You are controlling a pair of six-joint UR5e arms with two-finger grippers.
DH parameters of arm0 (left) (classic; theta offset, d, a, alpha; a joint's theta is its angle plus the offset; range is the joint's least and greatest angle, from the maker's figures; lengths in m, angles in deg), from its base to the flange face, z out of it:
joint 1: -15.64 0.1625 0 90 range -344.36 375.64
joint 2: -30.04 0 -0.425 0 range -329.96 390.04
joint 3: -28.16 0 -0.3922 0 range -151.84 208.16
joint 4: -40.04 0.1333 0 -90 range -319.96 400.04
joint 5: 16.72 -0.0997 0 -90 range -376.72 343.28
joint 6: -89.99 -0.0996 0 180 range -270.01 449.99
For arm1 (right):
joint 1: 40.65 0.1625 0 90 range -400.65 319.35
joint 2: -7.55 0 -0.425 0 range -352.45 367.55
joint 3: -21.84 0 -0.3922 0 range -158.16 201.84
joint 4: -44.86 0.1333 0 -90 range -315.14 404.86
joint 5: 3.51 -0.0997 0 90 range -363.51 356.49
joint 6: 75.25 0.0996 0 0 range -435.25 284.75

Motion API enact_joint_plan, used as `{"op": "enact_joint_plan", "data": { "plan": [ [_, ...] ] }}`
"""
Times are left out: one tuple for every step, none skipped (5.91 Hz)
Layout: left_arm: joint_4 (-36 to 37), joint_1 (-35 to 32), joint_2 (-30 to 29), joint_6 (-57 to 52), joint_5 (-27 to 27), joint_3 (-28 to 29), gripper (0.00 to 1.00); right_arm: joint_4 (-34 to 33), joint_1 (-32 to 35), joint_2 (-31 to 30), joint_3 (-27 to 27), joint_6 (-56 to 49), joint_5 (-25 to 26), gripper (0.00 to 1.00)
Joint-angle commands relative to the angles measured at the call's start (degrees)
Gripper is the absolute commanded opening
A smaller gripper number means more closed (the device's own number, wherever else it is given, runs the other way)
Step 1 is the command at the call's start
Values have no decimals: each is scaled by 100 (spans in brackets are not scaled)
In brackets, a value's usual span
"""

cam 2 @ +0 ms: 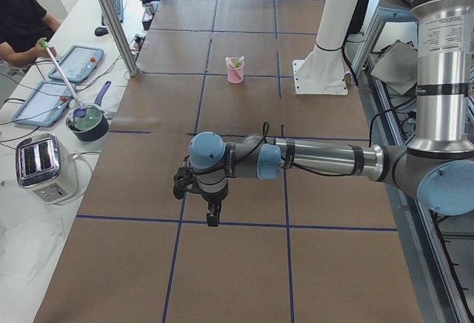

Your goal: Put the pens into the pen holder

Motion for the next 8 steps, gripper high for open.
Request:
{"op": "enact_joint_plan", "data": {
  "plan": [
    [-4,7,-61,14,27,7,100,479,-497,-129,-89,122,-48,100],
    [-13,7,-70,-3,53,7,100,761,-498,-348,-80,123,-344,100],
    [-4,-2,-44,-3,62,-10,100,973,-498,-472,-80,123,-408,100],
    [-21,7,-62,-12,62,-36,100,1010,-498,-534,-80,123,-383,100],
    [-21,7,-62,-47,53,-19,100,1019,-490,-639,-28,140,-374,100],
    [-30,7,-70,-56,53,-54,100,1036,-481,-614,112,524,-373,100],
    [-22,7,-71,-56,53,-80,100,1454,-489,-701,113,997,-373,100],
    [-30,7,-79,-30,53,-89,100,1963,-481,-928,113,1150,-382,100]
  ]
}}
